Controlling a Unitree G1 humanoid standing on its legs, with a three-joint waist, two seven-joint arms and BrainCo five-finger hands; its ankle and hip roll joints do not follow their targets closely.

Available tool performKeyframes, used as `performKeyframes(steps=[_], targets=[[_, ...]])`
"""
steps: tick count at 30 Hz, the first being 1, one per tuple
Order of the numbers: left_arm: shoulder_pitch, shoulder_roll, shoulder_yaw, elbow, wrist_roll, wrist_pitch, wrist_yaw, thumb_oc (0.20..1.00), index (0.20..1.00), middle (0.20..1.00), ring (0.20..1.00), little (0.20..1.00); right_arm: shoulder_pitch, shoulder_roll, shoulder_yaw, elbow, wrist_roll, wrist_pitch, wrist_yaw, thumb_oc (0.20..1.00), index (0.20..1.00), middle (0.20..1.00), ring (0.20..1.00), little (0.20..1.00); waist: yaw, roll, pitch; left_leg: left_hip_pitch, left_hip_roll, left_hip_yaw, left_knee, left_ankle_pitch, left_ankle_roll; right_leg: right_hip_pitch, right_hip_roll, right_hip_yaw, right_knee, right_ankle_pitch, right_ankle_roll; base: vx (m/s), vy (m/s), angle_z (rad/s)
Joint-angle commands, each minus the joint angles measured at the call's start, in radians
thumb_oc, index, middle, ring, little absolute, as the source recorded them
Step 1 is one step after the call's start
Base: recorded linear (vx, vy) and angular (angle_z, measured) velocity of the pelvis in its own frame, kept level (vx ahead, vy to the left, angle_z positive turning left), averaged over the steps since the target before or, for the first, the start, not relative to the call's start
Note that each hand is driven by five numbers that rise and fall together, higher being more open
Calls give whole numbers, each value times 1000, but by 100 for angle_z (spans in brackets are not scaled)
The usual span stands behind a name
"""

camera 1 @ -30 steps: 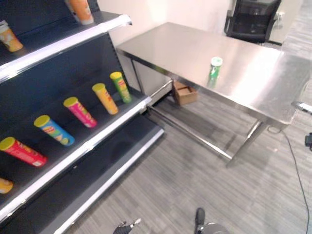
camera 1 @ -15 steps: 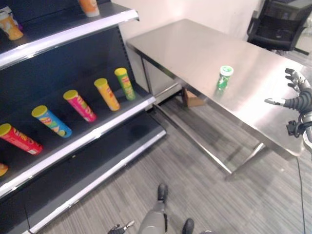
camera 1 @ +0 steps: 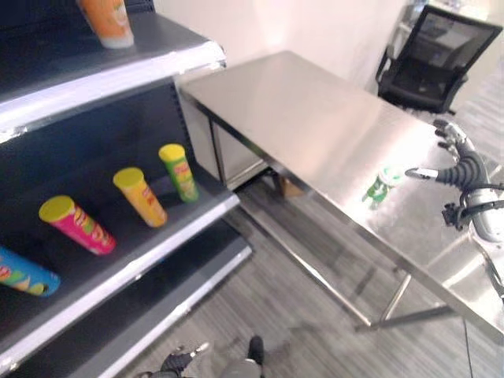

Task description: Put the goods on the table back onto the shelves and tidy them up.

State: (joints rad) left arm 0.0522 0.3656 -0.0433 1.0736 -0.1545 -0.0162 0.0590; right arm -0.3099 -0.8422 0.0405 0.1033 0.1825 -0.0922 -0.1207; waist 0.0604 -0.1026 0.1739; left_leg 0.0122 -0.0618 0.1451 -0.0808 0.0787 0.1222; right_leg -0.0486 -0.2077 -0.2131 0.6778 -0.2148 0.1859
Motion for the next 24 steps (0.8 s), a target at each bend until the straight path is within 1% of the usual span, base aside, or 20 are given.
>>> performKeyframes(steps=[1, 2, 3, 4, 5, 6, 7, 9, 11, 15, 19, 21, 22, 23, 24], targets=[[37, 19, -9, -14, -11, -7, 5, 1000, 1000, 1000, 1000, 1000, -20, -60, -56, -7, -26, -19, -5, 1000, 1000, 1000, 1000, 1000, 20, 41, -12, -25, 83, 3, 31, -84, -125, 61, 12, -43, -251, 116, -13, 116, -27, 11], [25, 22, -14, -14, -7, -7, 4, 1000, 1000, 1000, 1000, 1000, -10, -68, -69, -9, -25, -19, -4, 1000, 1000, 1000, 1000, 1000, 13, 47, -9, -22, 87, -9, 28, -90, -132, 50, 9, -48, -309, 91, -25, 101, -50, 16], [15, 24, -15, -9, -3, -9, 4, 1000, 1000, 1000, 1000, 1000, 0, -71, -83, -11, -23, -20, -6, 1000, 1000, 1000, 1000, 1000, 7, 51, -7, -20, 91, -15, 28, -97, -136, 33, 11, -40, -359, 90, -26, 97, -78, 18], [9, 23, -19, -9, 0, -10, 4, 1000, 1000, 1000, 1000, 1000, 19, -73, -103, -15, -16, -19, -8, 1000, 1000, 1000, 1000, 1000, -4, 51, -4, -14, 92, -24, 29, -105, -141, 22, 12, -25, -438, 103, -21, 140, -120, 23], [1, 26, -22, 7, 31, 10, 15, 1000, 1000, 1000, 1000, 1000, 52, -100, -132, 12, -39, -12, -43, 1000, 1000, 1000, 1000, 1000, -25, 38, 14, 1, 84, -39, 34, -122, -150, 6, 18, 23, -586, 149, -8, 105, -101, 30], [0, 26, -22, 7, 31, 10, 15, 1000, 1000, 1000, 1000, 1000, 52, -100, -133, 13, -39, -13, -43, 1000, 1000, 1000, 1000, 1000, -24, 38, 14, -1, 85, -40, 34, -120, -150, 8, 19, 23, -593, 154, -8, 103, -94, 30], [4, 25, -23, -2, 32, -3, 11, 1000, 1000, 1000, 1000, 1000, 73, -104, -155, -8, -37, -11, -21, 1000, 1000, 1000, 1000, 1000, -32, 27, 8, -6, 79, -48, 45, -127, -154, 26, 19, 50, -637, 160, 14, 75, -54, 47], [0, 13, -9, -9, 24, -12, 8, 1000, 1000, 1000, 1000, 1000, 123, -87, -198, -47, -22, -15, -21, 1000, 1000, 1000, 1000, 1000, -35, 11, -4, -1, 76, -51, 58, -139, -153, 49, 22, 62, -669, 189, 15, 117, -90, 60], [12, 3, -6, -13, 29, -14, 4, 1000, 1000, 1000, 1000, 1000, 151, -88, -216, -49, -26, -17, -10, 1000, 1000, 1000, 1000, 1000, -38, 12, -24, 3, 80, -54, 57, -142, -158, 68, 32, 62, -711, 203, 13, 105, -79, 37], [19, -11, -12, 24, 45, -11, -1, 1000, 1000, 1000, 1000, 1000, 188, -118, -224, -45, -13, -15, 31, 1000, 1000, 1000, 1000, 1000, -41, 5, -39, 8, 96, -63, 54, -142, -173, 106, 47, 44, -745, 196, 2, 53, -67, 7], [23, -19, -11, 31, 44, -9, -3, 1000, 1000, 1000, 1000, 1000, 200, -137, -195, -30, -10, -6, 61, 1000, 1000, 1000, 1000, 1000, -42, 1, -44, 12, 109, -65, 48, -138, -183, 124, 57, 37, -757, 187, -5, 18, -50, 1], [29, -24, -11, 47, 42, -7, -3, 1000, 1000, 1000, 1000, 1000, 194, -142, -147, -12, 10, -1, 94, 1000, 1000, 1000, 1000, 1000, -36, -4, -51, 19, 121, -67, 40, -134, -192, 137, 66, 27, -760, 171, -13, 20, -58, 4], [29, -24, -10, 47, 42, -7, -3, 1000, 1000, 1000, 1000, 1000, 192, -142, -145, -11, 10, -2, 94, 1000, 1000, 1000, 1000, 1000, -37, -4, -50, 20, 121, -67, 40, -134, -192, 138, 67, 27, -760, 171, -13, 4, -50, 8], [30, -23, -14, 55, 42, -7, -4, 1000, 1000, 1000, 1000, 1000, 169, -146, -98, 23, 9, 5, 107, 1000, 1000, 1000, 1000, 1000, -29, -4, -51, 22, 125, -70, 38, -131, -196, 144, 70, 22, -759, 165, -17, 6, -35, 9], [31, -24, -13, 60, 43, -5, -4, 1000, 1000, 1000, 1000, 1000, 156, -147, -76, 35, 12, 8, 116, 1000, 1000, 1000, 1000, 1000, -29, -5, -52, 25, 127, -70, 37, -131, -198, 147, 71, 19, -759, 162, -19, 11, -47, 7]])
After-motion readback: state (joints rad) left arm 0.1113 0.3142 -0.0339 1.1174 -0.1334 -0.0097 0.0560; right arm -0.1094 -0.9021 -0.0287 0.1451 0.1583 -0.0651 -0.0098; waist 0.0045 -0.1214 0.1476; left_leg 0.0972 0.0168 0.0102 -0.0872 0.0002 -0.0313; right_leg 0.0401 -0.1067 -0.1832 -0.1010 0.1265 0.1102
